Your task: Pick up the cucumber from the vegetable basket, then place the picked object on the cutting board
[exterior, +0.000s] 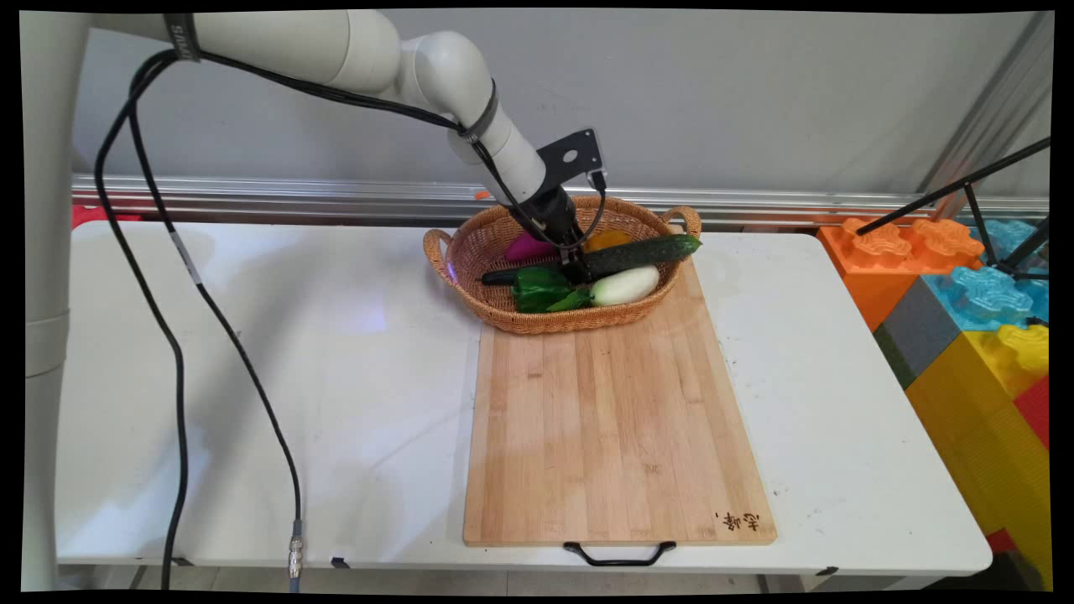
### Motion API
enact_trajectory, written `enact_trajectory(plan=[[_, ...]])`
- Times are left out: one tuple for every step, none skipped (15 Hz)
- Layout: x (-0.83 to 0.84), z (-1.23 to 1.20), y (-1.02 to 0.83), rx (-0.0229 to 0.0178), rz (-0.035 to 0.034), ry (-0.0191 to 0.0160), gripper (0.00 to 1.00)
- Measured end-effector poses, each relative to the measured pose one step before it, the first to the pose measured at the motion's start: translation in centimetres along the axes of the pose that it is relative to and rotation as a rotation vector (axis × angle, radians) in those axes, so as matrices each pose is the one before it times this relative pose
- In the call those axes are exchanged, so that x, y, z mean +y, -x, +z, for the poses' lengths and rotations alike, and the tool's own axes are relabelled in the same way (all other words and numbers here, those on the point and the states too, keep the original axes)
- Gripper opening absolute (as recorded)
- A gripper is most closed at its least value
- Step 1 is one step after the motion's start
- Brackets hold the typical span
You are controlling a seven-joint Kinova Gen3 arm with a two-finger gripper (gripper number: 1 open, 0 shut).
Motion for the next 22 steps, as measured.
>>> enact_trajectory(plan=[[0.021, 0.152, -0.035, -0.00129, 0.00522, 0.00174, 0.00], [0.053, 0.111, 0.016, -0.00204, 0.00411, 0.00303, 0.00], [0.063, 0.036, 0.098, -0.00248, 0.00124, 0.00245, 0.00], [0.098, 0.073, 0.032, -0.00303, 0.00248, 0.00401, 0.00], [0.092, -0.007, 0.067, -0.00265, 0.00124, 0.00308, 0.00], [0.069, -0.056, 0.057, -0.00161, 0.00046, 0.00125, 0.00], [0.048, -0.170, -0.012, 0.00050, 0.00131, -0.00099, 0.00], [0.041, -0.262, -0.149, 0.00428, 0.00268, -0.00402, 0.00], [0.038, -0.464, -0.312, 0.00768, 0.00489, -0.00785, 0.00], [0.033, -0.345, -0.270, 0.00528, 0.00601, -0.00627, 0.00], [0.030, -0.515, -0.403, 0.00685, 0.00926, -0.00953, 0.00], [0.037, -0.927, -0.733, 0.00905, 0.01595, -0.01795, 0.00], [0.030, -1.097, -0.881, 0.00875, 0.01870, -0.02053, 0.00], [-0.015, -1.026, -0.891, 0.00738, 0.01819, -0.01969, 0.00], [-0.012, -0.701, -0.611, 0.00392, 0.01195, -0.01286, 0.00], [-0.012, -1.042, -0.901, 0.00489, 0.01711, -0.01796, 0.00], [0.062, -1.006, -0.966, 0.00471, 0.01619, -0.01432, 0.00], [0.040, -0.609, -0.599, 0.00266, 0.00940, -0.00792, 0.00], [0.257, -1.017, -1.083, 0.00466, 0.01074, -0.00537, 0.00], [0.414, -0.900, -1.040, 0.00322, 0.00405, 0.00348, 0.00], [0.634, -0.753, -0.956, 0.00095, -0.00426, 0.01409, 0.00], [0.641, -0.484, -0.645, -0.00032, -0.01149, 0.01905, 0.00]])
